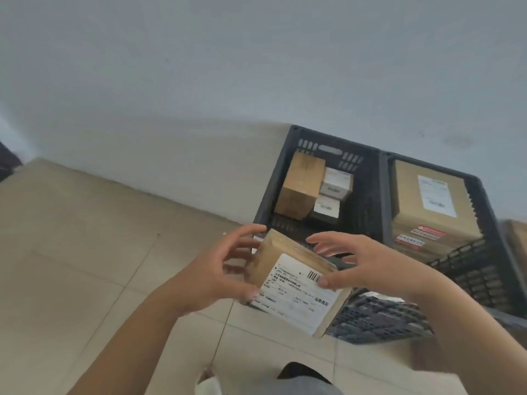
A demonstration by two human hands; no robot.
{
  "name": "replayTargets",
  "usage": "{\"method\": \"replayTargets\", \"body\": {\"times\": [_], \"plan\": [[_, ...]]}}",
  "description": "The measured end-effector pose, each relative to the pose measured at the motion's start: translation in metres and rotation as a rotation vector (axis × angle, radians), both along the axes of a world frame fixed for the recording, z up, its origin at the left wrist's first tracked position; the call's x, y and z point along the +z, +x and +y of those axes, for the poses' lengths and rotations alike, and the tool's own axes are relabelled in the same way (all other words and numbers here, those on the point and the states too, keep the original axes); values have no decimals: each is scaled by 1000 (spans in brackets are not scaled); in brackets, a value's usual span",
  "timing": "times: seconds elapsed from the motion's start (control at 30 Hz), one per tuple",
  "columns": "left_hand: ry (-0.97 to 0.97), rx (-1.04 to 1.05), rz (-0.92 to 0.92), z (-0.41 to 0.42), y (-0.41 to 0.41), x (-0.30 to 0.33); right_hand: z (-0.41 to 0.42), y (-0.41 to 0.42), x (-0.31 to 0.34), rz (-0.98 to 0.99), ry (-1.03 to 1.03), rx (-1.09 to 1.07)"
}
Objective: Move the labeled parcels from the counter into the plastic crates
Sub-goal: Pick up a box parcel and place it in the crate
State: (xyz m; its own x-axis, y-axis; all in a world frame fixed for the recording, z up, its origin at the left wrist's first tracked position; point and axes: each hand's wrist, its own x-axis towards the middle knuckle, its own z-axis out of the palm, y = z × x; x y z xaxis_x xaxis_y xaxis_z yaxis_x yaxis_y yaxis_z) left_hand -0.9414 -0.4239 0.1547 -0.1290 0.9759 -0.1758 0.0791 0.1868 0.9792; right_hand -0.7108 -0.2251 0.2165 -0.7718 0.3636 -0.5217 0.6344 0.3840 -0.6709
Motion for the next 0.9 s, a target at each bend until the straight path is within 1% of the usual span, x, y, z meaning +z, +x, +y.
{"method": "replayTargets", "body": {"times": [0.1, 0.2, 0.23, 0.3, 0.33, 0.37, 0.43, 0.5, 0.57, 0.6, 0.67, 0.77, 0.9], "plan": [[28, -145, 36, 39, -13, 5, 11, -4, 8, -30, 72, -60], [55, -269, 103, 77, -17, 11, 30, -3, 9, -76, 52, -100], [48, -297, 125, 83, -17, 12, 32, -3, 8, -90, 51, -94], [5, -381, 153, 116, -20, 7, 52, 1, 2, -88, 55, -152], [-15, -373, 157, 123, -21, 6, 56, 1, -2, -89, 71, -163], [-33, -330, 165, 137, -22, 4, 67, 1, -6, -90, 98, -181], [-69, -132, 230, 173, -23, -9, 99, 4, -18, -121, 207, -242], [-122, 82, 378, 204, -26, -28, 135, 1, -34, -179, 376, -285], [-206, 191, 587, 232, -33, -50, 175, -10, -59, -222, 489, -311], [-237, 220, 669, 245, -38, -62, 194, -19, -74, -247, 525, -304], [-301, 256, 778, 265, -44, -85, 228, -38, -110, -321, 569, -244], [-426, 306, 831, 279, -45, -111, 267, -63, -163, -430, 587, -132], [-505, 318, 939, 283, -41, -132, 310, -78, -215, -521, 605, -39]]}}
